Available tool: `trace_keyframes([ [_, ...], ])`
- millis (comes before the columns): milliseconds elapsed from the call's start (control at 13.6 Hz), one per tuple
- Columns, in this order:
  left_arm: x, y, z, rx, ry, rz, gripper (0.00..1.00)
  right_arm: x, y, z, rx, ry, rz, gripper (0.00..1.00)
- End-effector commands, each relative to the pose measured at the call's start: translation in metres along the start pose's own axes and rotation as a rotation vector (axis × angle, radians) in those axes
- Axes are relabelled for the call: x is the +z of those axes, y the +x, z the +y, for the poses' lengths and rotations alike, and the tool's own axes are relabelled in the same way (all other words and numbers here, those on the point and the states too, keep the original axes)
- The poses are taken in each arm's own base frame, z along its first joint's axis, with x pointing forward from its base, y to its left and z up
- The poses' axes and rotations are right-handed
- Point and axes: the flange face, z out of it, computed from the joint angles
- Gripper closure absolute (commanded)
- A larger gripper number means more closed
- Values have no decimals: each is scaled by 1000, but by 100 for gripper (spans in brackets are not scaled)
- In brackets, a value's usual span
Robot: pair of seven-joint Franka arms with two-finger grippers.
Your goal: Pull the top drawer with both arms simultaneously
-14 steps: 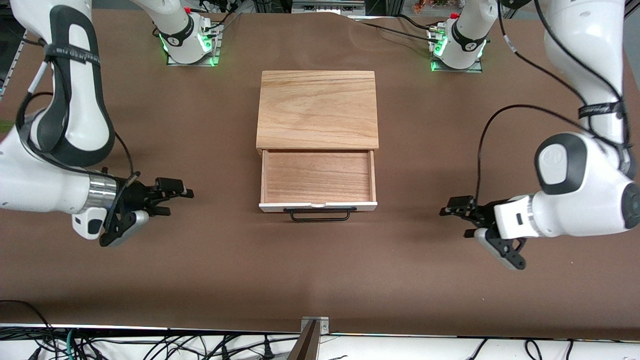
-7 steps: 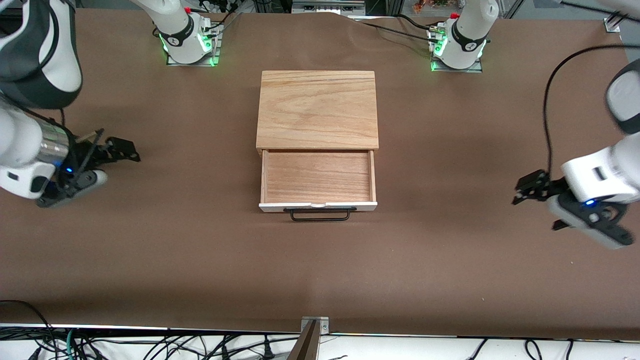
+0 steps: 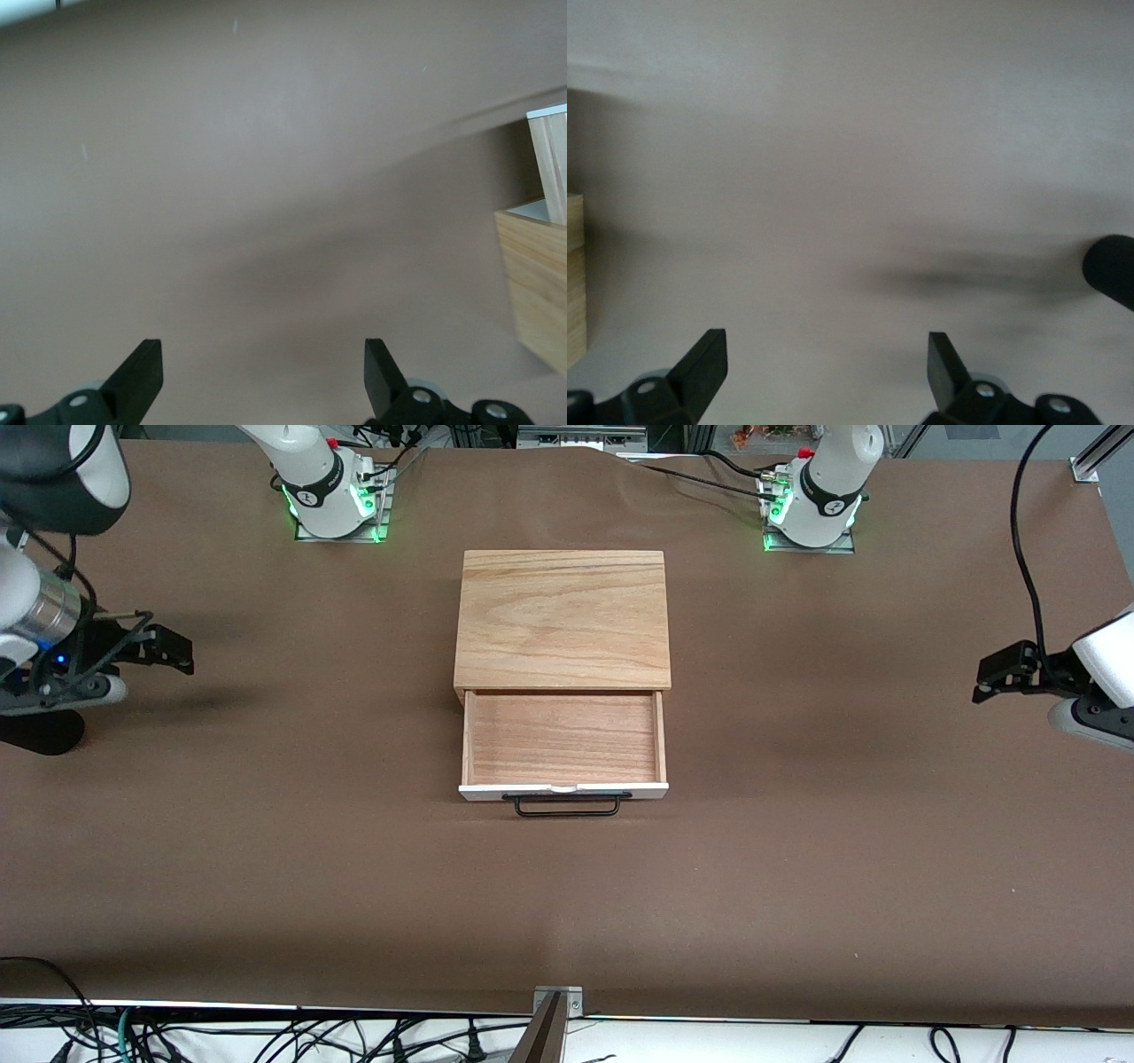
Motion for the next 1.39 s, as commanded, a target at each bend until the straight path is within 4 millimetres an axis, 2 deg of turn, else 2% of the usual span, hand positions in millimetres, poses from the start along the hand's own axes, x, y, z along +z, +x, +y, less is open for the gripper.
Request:
trace_keyframes([
  [0, 4, -22, 21, -103, 18, -48, 0, 0, -10, 11, 39, 3, 16, 0],
  [147, -1, -29, 29, -92, 20, -42, 0, -3, -29, 41, 123, 85, -92, 0],
  [293, 5, -31, 29, -93, 16, -57, 0, -10, -33, 45, 142, 114, -95, 0],
  [513, 6, -27, 37, -80, 18, -61, 0, -29, -26, 45, 133, 82, -30, 0],
  [660, 7, -27, 38, -76, 17, -64, 0, -32, -23, 26, 83, 35, -37, 0],
  [880, 7, -27, 36, -78, 17, -64, 0, -25, -20, 32, 103, 48, -44, 0],
  [1319, 7, -26, 38, -73, 17, -63, 0, -28, -20, 36, 119, 81, -28, 0],
])
